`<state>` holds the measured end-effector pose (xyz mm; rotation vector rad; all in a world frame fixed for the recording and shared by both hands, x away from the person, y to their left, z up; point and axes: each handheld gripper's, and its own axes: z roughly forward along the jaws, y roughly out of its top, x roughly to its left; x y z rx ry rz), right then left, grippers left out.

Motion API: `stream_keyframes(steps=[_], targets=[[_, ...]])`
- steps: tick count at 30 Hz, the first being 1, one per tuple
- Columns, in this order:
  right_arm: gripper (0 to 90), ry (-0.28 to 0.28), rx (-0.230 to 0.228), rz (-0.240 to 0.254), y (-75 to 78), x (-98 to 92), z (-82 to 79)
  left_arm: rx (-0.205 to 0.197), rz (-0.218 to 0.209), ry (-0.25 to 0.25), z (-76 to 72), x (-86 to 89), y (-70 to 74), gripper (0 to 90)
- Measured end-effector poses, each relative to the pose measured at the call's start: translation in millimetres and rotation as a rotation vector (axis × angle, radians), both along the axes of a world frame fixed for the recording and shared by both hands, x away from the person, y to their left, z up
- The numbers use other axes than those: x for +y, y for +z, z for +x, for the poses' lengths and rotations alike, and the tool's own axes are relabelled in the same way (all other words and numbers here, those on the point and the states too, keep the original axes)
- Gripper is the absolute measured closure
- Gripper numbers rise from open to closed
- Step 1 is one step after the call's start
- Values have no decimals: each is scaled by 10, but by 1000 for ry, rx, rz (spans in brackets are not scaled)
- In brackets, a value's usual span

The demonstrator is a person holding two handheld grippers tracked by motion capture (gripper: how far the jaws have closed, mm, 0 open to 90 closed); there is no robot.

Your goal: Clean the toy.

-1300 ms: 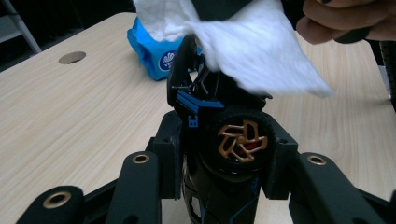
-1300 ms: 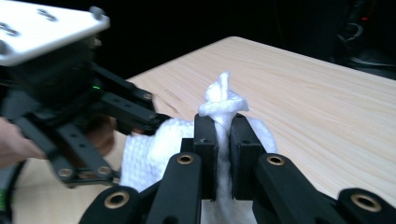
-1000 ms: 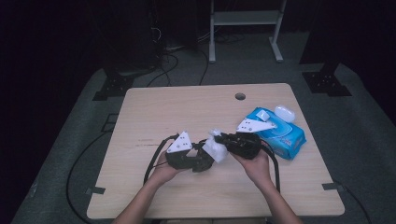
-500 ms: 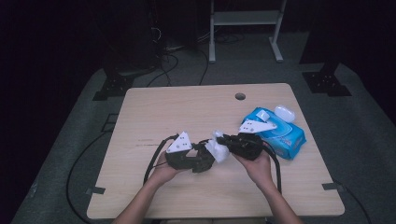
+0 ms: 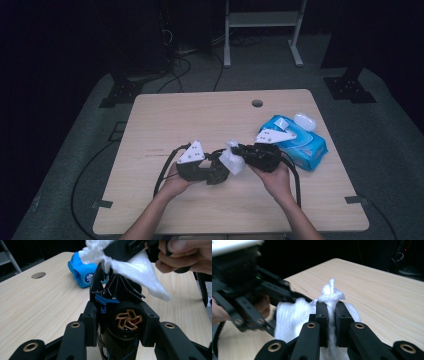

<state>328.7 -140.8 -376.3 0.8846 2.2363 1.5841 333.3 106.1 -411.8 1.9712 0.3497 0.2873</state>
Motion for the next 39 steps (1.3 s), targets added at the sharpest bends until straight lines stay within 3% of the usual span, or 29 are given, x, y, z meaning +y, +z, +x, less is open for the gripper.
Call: stream_keyframes(steps=[3, 7, 9, 12, 17, 22, 23, 25, 29, 32, 36, 39], targets=[[829, 23, -39, -4, 75, 65, -49, -1, -15, -4, 2, 9, 11, 582], [829, -12, -25, -30, 0, -2, 2, -1, -15, 4, 2, 34, 29, 583], [829, -28, 2, -26, -55, -45, 29, 0, -8, 5, 3, 29, 12, 583], [829, -32, -5, -47, -68, -38, 22, 2, -6, 2, 5, 26, 3, 583], [829, -4, -34, -20, 29, 7, -31, 4, -32, -4, 14, 41, 23, 583], [830, -24, -12, -37, -51, -28, 14, 4, -30, 7, 12, 68, 27, 583], [830, -37, -2, -64, -93, -43, 33, 6, -30, 8, 15, 70, 20, 583], [829, -32, -2, -60, -86, -32, 17, 6, -25, 6, 17, 64, 16, 583], [830, -12, -42, -55, 2, 25, -28, 6, -18, 1, 18, 50, 9, 583], [830, -16, -38, -59, -8, 19, -21, 7, -33, 2, 17, 62, 20, 583], [829, -37, 10, -65, -113, -50, 44, 6, -30, 2, 19, 72, 21, 582], [830, -6, -6, -18, -23, -16, -11, 5, -20, -3, 17, 48, 11, 583]])
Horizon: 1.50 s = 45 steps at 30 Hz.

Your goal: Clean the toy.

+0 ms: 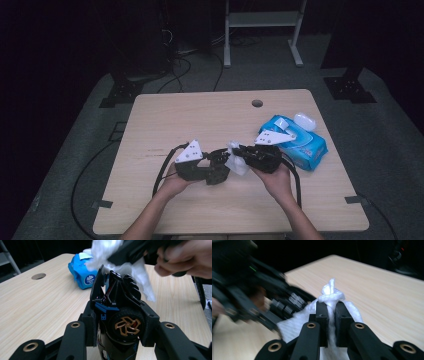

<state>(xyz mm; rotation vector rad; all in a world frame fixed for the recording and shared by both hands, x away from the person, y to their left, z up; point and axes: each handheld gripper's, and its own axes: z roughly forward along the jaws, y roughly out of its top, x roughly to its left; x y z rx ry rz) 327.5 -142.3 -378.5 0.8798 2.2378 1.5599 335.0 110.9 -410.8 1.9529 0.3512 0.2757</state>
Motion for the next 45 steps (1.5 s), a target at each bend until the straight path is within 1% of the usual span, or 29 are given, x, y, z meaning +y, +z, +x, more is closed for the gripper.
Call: stream_keyframes(steps=[2, 5, 6, 7, 8, 9, 11, 12, 13, 14, 15, 16, 17, 18, 21, 22, 23, 24, 25, 26, 29, 30, 33, 34, 39, 40, 41, 42, 45], targets=[[830, 24, -23, 19, 68, 32, -40, -2, -5, 2, -3, -9, -4, 583], [830, 35, -30, 18, 83, 47, -50, 0, -9, 4, -5, -2, 2, 583], [830, 26, -13, 10, 32, 32, -22, -3, -6, 6, -7, 3, 5, 583], [830, 26, -13, 10, 32, 32, -22, -5, -8, 7, -8, 6, 7, 583], [829, 8, 14, -8, -48, 4, 21, -4, -2, 8, -3, 13, 7, 583], [829, 8, 14, -8, -48, 4, 21, -4, -2, 8, -3, 13, 7, 583], [830, 6, 35, -3, -83, -17, 39, -3, 1, 11, -4, 6, -4, 583], [830, 14, 23, 1, -46, 7, 14, -2, 0, 7, 4, 1, -8, 583], [830, 14, 23, 1, -46, 7, 14, -2, 0, 7, 4, 1, -8, 583], [830, 37, 4, 17, 25, 49, -26, -4, -1, 8, 3, -9, -5, 583], [830, 37, 4, 17, 25, 49, -26, -4, -1, 8, 3, -9, -5, 583], [830, 68, -6, 41, 86, 96, -70, -7, 2, 7, 2, -13, -4, 583], [830, 79, -9, 47, 101, 115, -85, -6, 6, 3, -4, -25, -2, 583], [829, 91, -17, 43, 116, 147, -106, -7, 5, 3, -9, -32, -3, 583], [829, 101, -14, 35, 107, 180, -115, -10, 5, -1, -20, -43, -2, 583], [830, 91, -14, 15, 79, 177, -101, -11, 7, 0, -24, -42, -1, 583], [830, 91, -14, 15, 79, 177, -101, -11, 7, 0, -24, -42, -1, 583], [830, 62, -8, -4, 45, 134, -68, -8, 8, 4, -19, -37, -5, 583], [830, 62, -8, -4, 45, 134, -68, -8, 8, 4, -19, -37, -5, 583], [830, 46, -1, -13, 37, 108, -61, -7, 7, 3, -11, -35, -10, 583], [829, 51, -11, -13, 45, 123, -76, -5, 9, -1, -2, -39, -9, 583], [829, 54, -20, -27, 53, 155, -86, -4, 13, -1, 3, -38, -4, 584], [829, 55, -18, -24, 45, 158, -74, 8, 13, 3, 8, -37, -1, 583], [829, 49, -6, -22, 24, 139, -60, 11, 32, 0, 18, -37, -2, 583], [829, 32, 15, -17, -43, 79, -27, 35, 32, -1, 41, -29, -15, 582], [829, 26, 28, -12, -75, 56, -11, 47, 53, -2, 53, -31, -20, 581], [829, 26, 28, -12, -75, 56, -11, 47, 53, -2, 53, -31, -20, 581], [829, 22, 43, -18, -119, 42, 6, 49, 62, 1, 56, -35, -26, 581], [829, 19, 57, -22, -163, 38, 25, 69, 89, 2, 78, -42, -41, 580]])
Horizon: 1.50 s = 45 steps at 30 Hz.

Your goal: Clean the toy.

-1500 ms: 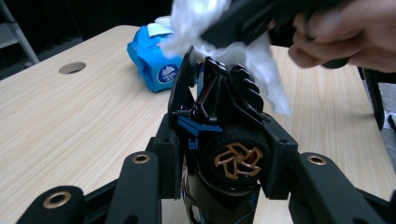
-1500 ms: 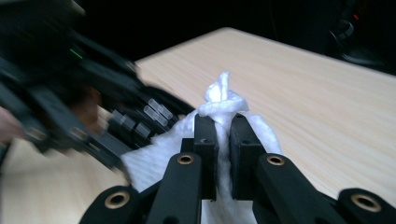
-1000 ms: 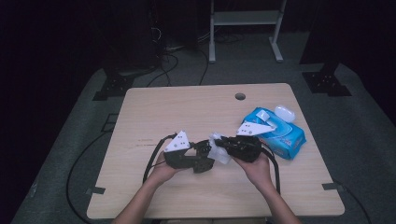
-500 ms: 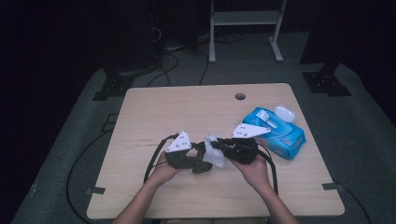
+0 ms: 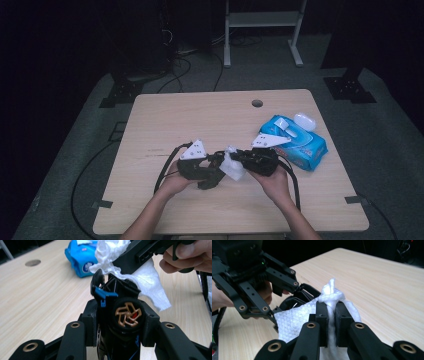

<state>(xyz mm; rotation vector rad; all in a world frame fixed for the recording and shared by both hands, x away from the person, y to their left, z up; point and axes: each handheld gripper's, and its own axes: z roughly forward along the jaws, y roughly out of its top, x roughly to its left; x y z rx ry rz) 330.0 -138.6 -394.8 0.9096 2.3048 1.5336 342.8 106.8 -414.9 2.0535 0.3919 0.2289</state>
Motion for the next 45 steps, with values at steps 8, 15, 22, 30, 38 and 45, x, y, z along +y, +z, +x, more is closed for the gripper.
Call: stream_keyframes(steps=[8, 15, 22, 30, 38, 45], targets=[[828, -14, 47, -15, -142, -29, 52, 48, 41, 15, 44, 40, 6, 580], [828, -18, 59, -12, -150, -78, 54, 56, 65, 10, 50, -13, 11, 579], [828, -48, 65, 9, -136, -274, 47, 71, 201, -20, 129, -264, -105, 581], [828, -86, 85, -18, -206, -535, -9, 78, 368, -59, 216, -540, -111, 616], [827, -62, 95, -36, -259, -446, -23, 98, 364, -67, 213, -499, -129, 595], [826, -22, 102, -57, -288, -263, -12, 88, 275, -54, 112, -237, -195, 522]])
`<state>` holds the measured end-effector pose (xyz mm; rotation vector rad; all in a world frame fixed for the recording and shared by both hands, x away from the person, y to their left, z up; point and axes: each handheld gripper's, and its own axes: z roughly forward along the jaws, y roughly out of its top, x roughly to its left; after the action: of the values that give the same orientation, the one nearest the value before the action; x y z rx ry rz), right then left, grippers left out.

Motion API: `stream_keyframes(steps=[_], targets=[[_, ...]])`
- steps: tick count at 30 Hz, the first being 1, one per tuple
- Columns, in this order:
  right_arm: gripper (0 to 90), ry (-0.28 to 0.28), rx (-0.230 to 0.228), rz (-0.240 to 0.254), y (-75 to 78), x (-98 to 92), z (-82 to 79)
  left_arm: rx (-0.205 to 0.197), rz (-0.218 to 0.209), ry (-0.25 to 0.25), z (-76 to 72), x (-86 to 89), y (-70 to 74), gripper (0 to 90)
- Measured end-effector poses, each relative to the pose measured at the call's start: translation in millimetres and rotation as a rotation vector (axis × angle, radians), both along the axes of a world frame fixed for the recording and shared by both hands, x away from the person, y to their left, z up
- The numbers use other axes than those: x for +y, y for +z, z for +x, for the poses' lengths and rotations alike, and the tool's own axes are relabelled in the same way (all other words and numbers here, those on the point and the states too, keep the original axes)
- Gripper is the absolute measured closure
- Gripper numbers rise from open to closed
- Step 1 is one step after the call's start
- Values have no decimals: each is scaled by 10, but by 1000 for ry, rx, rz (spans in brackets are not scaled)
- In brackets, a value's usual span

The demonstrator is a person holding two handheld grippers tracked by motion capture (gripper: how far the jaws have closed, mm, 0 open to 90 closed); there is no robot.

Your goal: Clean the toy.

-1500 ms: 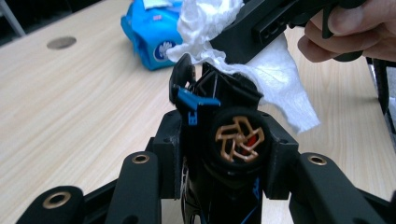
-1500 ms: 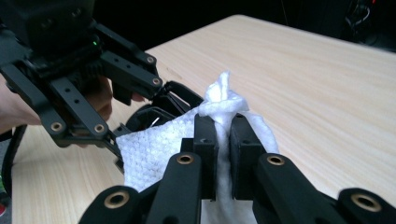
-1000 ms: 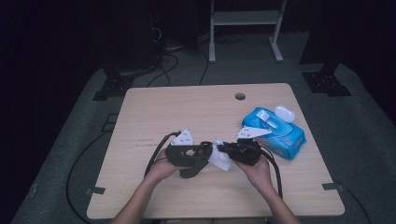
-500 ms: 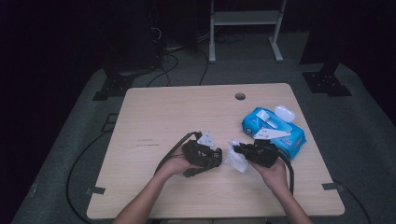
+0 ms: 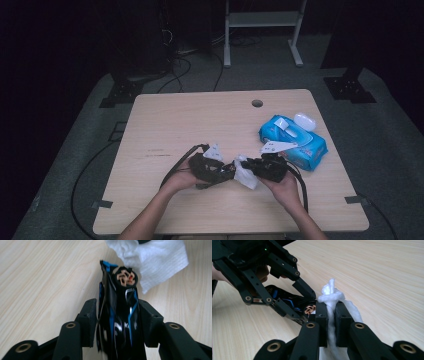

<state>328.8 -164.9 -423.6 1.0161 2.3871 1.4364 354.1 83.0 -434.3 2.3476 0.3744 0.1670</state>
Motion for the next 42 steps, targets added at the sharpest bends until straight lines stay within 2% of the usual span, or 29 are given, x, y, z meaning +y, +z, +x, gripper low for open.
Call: stream_keyframes(steps=[1, 2, 4, 5, 8, 11, 12, 15, 16, 21, 22, 29, 35, 37, 38, 39, 42], targets=[[826, 0, 0, 0, 0, 0, 0, 0, 0, 0, 0, 0, 0, 510], [826, 13, -4, -5, 1, 55, -10, -19, -10, 5, -42, 96, -14, 500], [826, 19, -8, -9, 5, 74, -14, -29, -22, 6, -65, 150, -23, 490], [826, 23, -10, -9, 12, 95, -21, -29, -43, 1, -88, 207, -34, 483], [826, 36, -18, 0, 45, 166, -40, -70, -99, 9, -185, 414, -82, 456], [826, 46, -22, -1, 54, 211, -48, -75, -108, 11, -218, 497, -126, 430], [826, 57, -31, -8, 58, 264, -55, -84, -97, 24, -253, 557, -183, 415], [826, 68, -34, -11, 59, 317, -63, -80, -98, 34, -273, 609, -237, 399], [826, 84, -39, -22, 48, 393, -61, -70, -89, 43, -279, 636, -285, 399], [825, 96, -42, -60, 10, 504, -38, -52, -74, 46, -279, 628, -376, 416], [825, 94, -38, -72, -15, 520, -27, -32, -74, 49, -265, 613, -416, 434], [825, 92, -48, -80, -31, 511, -28, -21, -79, 68, -229, 589, -452, 483], [826, 90, -42, -77, -37, 507, -26, -33, -91, 64, -231, 510, -469, 484], [826, 89, -40, -74, -40, 506, -25, -41, -91, 50, -239, 466, -468, 547], [826, 89, -40, -73, -40, 505, -25, -55, -90, 43, -252, 450, -467, 547], [826, 87, -41, -76, -39, 501, -26, -80, -85, 44, -264, 435, -466, 626], [826, 84, -35, -70, -40, 475, -24, -98, -75, 54, -268, 433, -462, 643]])
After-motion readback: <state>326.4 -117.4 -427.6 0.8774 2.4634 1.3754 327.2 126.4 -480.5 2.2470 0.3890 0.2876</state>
